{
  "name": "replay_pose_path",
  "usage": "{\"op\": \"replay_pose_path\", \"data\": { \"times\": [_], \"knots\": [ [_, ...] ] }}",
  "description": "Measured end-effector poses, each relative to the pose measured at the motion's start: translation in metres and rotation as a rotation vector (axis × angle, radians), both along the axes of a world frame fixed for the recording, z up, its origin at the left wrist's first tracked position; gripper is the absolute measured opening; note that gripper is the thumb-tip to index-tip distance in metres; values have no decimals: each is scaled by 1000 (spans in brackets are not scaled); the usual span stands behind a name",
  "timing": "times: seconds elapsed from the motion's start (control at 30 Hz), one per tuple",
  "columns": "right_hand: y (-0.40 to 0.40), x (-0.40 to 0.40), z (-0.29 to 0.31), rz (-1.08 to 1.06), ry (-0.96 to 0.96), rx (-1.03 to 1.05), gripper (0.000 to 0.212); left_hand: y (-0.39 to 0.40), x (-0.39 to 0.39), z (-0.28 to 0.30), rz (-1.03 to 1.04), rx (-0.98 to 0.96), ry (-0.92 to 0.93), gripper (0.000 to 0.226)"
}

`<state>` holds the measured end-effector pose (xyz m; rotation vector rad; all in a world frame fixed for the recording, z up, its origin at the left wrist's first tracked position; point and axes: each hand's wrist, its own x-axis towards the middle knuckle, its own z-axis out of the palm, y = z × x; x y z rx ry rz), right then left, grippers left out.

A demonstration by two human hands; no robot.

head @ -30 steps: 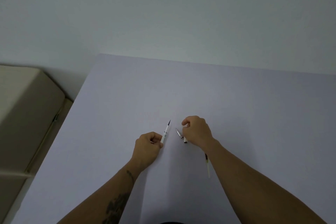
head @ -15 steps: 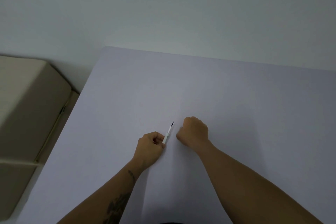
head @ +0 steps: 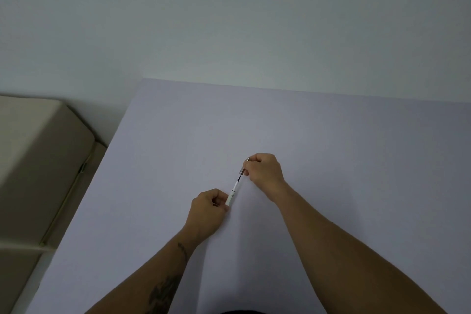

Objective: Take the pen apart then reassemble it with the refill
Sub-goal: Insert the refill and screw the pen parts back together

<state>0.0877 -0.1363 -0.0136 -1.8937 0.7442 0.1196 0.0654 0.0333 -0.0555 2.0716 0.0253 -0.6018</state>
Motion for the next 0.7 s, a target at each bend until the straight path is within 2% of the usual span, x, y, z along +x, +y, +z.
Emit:
{"op": "replay_pose_path", "data": {
  "times": [0.27,0.7],
  "knots": [
    [0,-29,4,149,82,58,17,-2,-12,14,-2,-40,-39,16],
    [-14,-53,27,194,52,64,11,-12,-29,33,-40,-115,-69,17]
  ]
}}
